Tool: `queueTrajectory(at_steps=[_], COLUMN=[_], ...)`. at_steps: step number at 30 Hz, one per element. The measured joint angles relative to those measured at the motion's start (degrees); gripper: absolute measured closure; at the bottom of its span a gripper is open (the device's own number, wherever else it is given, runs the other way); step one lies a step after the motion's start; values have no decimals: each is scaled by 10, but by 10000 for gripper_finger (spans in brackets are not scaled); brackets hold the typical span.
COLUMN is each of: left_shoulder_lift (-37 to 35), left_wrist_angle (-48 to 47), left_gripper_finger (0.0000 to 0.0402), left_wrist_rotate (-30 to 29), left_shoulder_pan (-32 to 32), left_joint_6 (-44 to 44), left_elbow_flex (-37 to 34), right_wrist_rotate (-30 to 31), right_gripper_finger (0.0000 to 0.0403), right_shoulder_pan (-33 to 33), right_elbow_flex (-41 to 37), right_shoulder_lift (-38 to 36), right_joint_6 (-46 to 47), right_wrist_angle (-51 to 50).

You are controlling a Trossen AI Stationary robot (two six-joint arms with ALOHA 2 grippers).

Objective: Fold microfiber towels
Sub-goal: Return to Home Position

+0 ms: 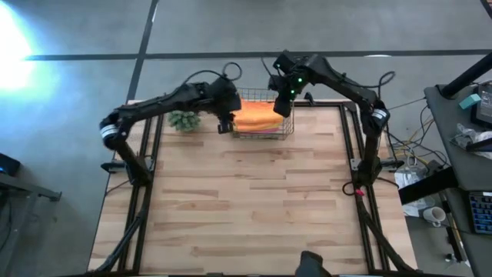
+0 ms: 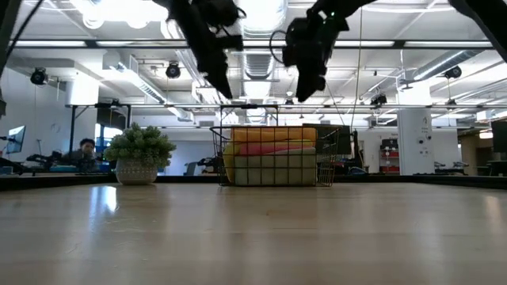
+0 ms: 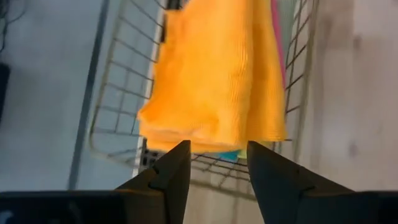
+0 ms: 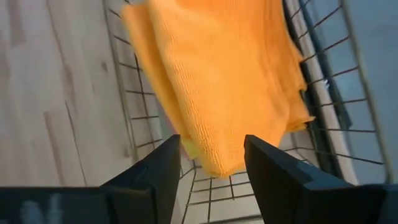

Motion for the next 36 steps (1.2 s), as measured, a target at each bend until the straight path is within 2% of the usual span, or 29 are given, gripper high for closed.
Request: queueTrajectory(at_steps=[2, 6, 17, 22, 26, 29, 36], left_shoulder_lift=[-32, -104, -350, -457, -535, -587, -674], left_wrist_angle=[-3, 13, 192, 209, 208, 213, 236], left_gripper_finger=[260, 260, 265, 302, 352, 390, 400], left_wrist_rotate=[4, 61, 72, 70, 70, 70, 70], left_shoulder_pan=[0, -5, -58, -73, -77, -77, -76], left_joint_6=[-35, -75, -168, -222, -227, -228, -265], left_elbow_flex=[-11, -67, -361, -459, -513, -546, -615], right_wrist_rotate=[-8, -65, -70, -68, -62, -35, -22], right_gripper_finger=[234, 237, 281, 302, 316, 325, 335], right_shoulder_pan=[1, 6, 100, 143, 168, 184, 212], right_elbow_flex=[-1, -18, -88, -103, -106, -106, -106], right_shoulder_lift=[-16, -46, -98, -100, -100, -100, -101], right_joint_6=[1, 33, 105, 140, 152, 166, 198], right_wrist_angle=[4, 53, 218, 281, 298, 298, 298])
